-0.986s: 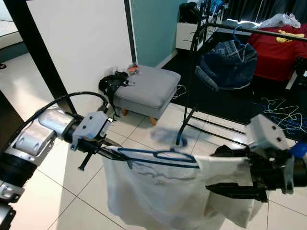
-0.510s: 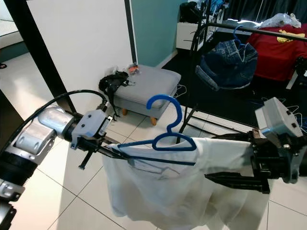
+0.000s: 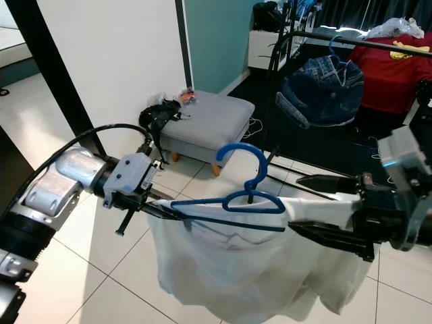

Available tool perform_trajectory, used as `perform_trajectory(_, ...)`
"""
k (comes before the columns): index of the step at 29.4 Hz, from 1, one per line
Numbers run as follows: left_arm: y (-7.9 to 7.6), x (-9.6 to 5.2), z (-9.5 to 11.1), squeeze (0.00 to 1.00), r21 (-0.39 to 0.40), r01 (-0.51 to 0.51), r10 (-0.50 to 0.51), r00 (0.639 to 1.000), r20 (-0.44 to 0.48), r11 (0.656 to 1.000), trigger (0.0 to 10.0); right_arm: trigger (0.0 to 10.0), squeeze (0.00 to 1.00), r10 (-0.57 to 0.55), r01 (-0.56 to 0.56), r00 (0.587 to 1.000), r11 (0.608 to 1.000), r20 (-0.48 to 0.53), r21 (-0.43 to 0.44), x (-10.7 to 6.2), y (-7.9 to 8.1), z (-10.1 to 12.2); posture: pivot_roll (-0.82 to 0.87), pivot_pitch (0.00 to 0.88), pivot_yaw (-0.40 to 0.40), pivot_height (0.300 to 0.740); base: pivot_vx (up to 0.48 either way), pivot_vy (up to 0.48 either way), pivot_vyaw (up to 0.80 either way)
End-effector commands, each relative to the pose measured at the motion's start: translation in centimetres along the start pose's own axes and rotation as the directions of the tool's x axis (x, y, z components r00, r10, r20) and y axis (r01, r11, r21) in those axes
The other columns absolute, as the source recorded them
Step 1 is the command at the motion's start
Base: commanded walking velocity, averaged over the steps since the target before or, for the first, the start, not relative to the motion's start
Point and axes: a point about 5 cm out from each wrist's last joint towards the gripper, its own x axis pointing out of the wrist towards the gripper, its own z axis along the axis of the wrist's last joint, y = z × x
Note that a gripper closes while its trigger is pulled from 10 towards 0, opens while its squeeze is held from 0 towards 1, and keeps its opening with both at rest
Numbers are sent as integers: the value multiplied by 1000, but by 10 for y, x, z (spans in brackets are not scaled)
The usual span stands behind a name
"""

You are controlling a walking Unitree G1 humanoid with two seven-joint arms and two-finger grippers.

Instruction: Hang hanger

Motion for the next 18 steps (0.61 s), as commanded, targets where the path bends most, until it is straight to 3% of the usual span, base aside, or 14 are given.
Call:
perform_trajectory(1, -6, -8, -15, 0, -66, 2, -7, 997, -74, 998, 784, 10000, 1000, -64, 65, 998, 996, 17, -63, -14, -4, 12, -44, 52, 26, 740, 0, 0, 0)
perform_trajectory(2, -6, -7, -15, 0, -65, 8, -13, 997, -77, 998, 824, 10000, 859, -75, 74, 997, 994, -9, -84, -16, -5, 11, -46, 49, 24, 740, 0, 0, 0)
perform_trajectory(3, -7, -7, -15, 0, -64, 12, -17, 997, -78, 998, 784, 10000, 396, -80, 77, 996, 992, -24, -103, -18, -6, 13, -46, 48, 24, 740, 0, 0, 0)
perform_trajectory(4, -7, -6, -16, 0, -63, 15, -20, 997, -80, 998, 824, 10000, 0, -70, 70, 998, 992, 6, -107, -19, -6, 19, -46, 48, 24, 740, 0, 0, 0)
perform_trajectory(8, -7, -4, -16, 0, -61, 17, -22, 996, -82, 998, 784, 10000, 0, -27, 38, 992, 995, 126, -89, -20, -3, 37, -50, 44, 23, 740, 0, 0, 0)
perform_trajectory(10, -7, -4, -16, 0, -61, 17, -22, 996, -82, 998, 784, 10000, 0, -27, 38, 992, 995, 126, -89, -20, -3, 37, -50, 44, 23, 740, 0, 0, 0)
perform_trajectory(14, -8, -3, -18, 0, -62, 12, -18, 996, -88, 998, 745, 10000, 0, -72, 88, 943, 995, 324, -35, -34, -9, 52, -49, 48, 25, 740, 0, 0, 0)
perform_trajectory(18, -8, -3, -19, 0, -63, 12, -18, 996, -90, 998, 745, 10000, 0, -96, 111, 925, 994, 368, -20, -40, -12, 54, -49, 48, 25, 740, 0, 0, 0)
